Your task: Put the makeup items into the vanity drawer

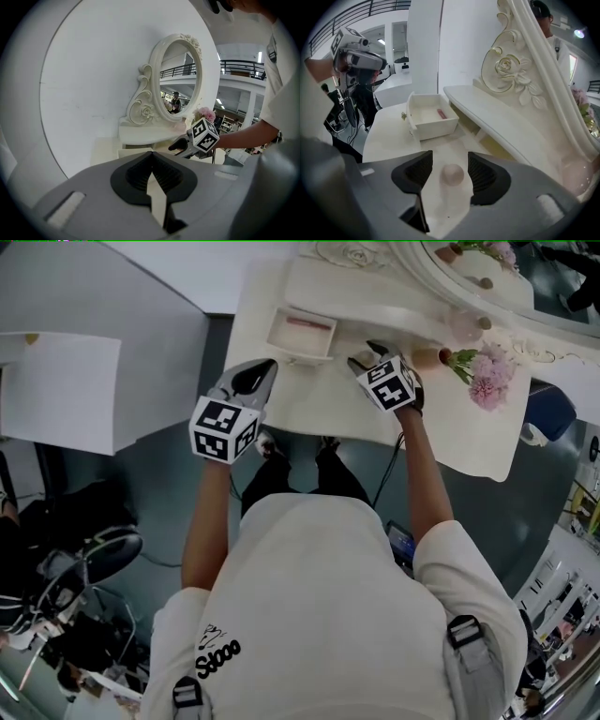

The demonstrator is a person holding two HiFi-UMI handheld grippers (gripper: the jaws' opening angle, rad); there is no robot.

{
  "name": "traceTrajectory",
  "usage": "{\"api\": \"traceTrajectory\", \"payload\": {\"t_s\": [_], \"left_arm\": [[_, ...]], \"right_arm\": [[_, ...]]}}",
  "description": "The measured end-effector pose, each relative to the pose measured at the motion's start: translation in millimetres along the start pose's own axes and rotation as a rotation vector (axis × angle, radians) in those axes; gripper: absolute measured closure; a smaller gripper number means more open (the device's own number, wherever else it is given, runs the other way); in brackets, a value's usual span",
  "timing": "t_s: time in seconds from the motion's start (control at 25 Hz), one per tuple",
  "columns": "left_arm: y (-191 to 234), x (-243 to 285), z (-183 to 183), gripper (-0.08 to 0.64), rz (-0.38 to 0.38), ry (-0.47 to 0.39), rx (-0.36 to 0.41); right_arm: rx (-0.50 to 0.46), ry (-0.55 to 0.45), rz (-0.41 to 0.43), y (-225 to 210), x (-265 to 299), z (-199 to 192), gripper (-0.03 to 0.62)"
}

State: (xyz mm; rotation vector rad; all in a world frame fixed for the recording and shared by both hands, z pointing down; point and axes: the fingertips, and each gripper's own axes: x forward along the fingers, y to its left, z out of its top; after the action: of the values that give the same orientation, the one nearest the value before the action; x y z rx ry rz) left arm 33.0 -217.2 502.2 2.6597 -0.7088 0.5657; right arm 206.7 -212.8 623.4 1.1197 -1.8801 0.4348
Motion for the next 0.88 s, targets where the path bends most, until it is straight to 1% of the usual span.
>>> {"api": "traceTrajectory", "payload": {"t_s": [0.12,0.28,0.4,0.48,0.6,0.68,0.88], "left_arm": [[-10.2,3.4,-1.0,0.545,0.009,0.008,0.000],[-21.1,7.7,-1.3,0.545,0.019,0.008,-0.009],[-24.2,8.5,-2.4,0.545,0.034,0.014,-0.016],[-25.5,7.7,-2.3,0.544,0.045,0.016,-0.017],[-27.7,5.5,-2.5,0.545,0.059,0.015,-0.021],[-28.5,3.6,-2.4,0.545,0.064,0.013,-0.023],[-28.0,-4.1,-0.5,0.545,0.062,0.008,-0.012]], "right_arm": [[0.014,0.010,-0.003,-6.2,-0.3,-13.1,0.353],[0.047,0.020,0.031,-7.2,2.2,-27.5,0.354],[0.032,0.036,0.043,-4.4,4.8,-35.2,0.379],[0.029,0.030,0.043,-5.2,4.9,-35.7,0.407],[0.032,0.012,0.046,-7.3,4.9,-34.5,0.417],[0.043,0.000,0.046,-8.1,4.9,-33.1,0.445],[0.038,-0.036,0.019,-7.6,-5.2,-19.3,0.454]]}}
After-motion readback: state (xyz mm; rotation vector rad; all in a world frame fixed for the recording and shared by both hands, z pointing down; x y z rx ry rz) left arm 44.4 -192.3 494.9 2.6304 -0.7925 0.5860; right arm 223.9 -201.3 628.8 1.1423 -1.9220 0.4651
